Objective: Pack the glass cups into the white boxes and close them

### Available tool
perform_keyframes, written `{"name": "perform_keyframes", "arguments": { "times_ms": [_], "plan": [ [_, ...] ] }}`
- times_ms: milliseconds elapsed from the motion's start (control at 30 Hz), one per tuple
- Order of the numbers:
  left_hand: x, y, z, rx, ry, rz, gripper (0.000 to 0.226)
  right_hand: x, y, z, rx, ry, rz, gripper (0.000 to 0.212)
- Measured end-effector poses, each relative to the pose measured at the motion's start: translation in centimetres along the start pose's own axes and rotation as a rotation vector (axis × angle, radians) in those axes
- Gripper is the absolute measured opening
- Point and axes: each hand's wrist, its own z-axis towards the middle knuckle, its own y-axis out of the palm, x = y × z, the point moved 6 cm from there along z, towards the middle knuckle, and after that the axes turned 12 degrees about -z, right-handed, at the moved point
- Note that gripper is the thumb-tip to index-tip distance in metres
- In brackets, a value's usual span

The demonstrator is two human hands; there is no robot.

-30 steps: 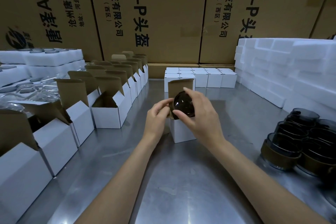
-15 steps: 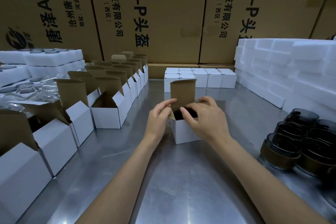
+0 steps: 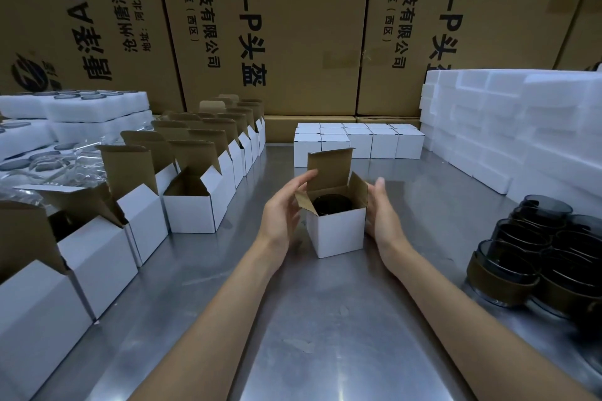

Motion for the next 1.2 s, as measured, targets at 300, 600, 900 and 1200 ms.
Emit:
{"name": "perform_keyframes", "arguments": {
  "times_ms": [300, 600, 900, 1200],
  "plan": [
    [-0.7, -0.7, 0.2, 0.076, -0.102, -0.213, 0.032, 0.3, 0.6, -0.1, -0.070, 0.060, -0.043, 0.042],
    [-0.7, -0.6, 0.4, 0.075, 0.052, 0.083, 0.044, -0.1, 1.2, -0.3, -0.151, 0.035, -0.065, 0.042],
    [-0.3, 0.0, 0.3, -0.071, 0.121, 0.255, 0.049, 0.0, 1.0, -0.3, -0.134, 0.030, -0.115, 0.023],
    [0.0, 0.0, 0.3, 0.043, 0.181, 0.142, 0.044, -0.3, 0.8, 0.0, -0.077, -0.014, -0.112, 0.022]
  ]
}}
